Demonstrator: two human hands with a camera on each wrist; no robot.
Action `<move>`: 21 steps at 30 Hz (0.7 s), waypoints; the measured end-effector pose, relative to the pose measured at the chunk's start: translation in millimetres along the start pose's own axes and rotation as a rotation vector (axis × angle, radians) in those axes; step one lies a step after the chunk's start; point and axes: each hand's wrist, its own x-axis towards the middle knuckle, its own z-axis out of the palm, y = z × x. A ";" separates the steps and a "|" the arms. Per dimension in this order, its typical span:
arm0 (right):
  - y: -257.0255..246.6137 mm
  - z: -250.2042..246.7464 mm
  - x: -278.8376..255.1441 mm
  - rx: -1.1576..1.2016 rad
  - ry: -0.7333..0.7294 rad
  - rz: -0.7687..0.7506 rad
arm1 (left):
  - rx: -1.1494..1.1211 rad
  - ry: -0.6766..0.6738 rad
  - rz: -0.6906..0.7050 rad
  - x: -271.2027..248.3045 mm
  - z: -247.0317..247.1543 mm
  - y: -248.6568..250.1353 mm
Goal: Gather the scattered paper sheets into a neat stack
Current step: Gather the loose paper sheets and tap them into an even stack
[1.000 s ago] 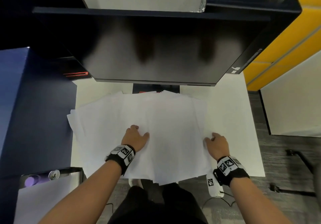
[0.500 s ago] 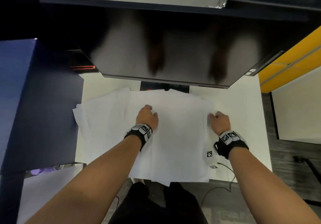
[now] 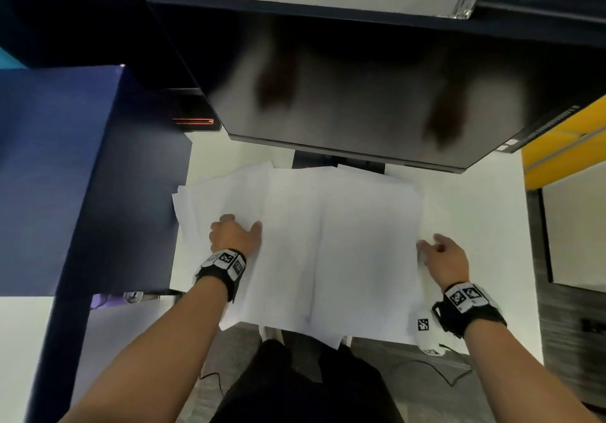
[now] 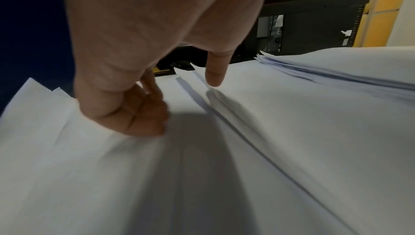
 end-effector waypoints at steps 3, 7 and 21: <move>-3.6 12.5 -12.2 -0.017 -0.054 -0.046 | 0.035 -0.086 0.096 -2.6 4.9 -0.6; -25.2 30.6 -23.2 -0.054 -0.090 -0.114 | 0.063 -0.156 0.192 -23.6 22.8 28.2; 8.3 42.2 -62.2 -0.307 -0.211 -0.156 | 0.304 -0.481 0.345 -59.6 30.3 5.1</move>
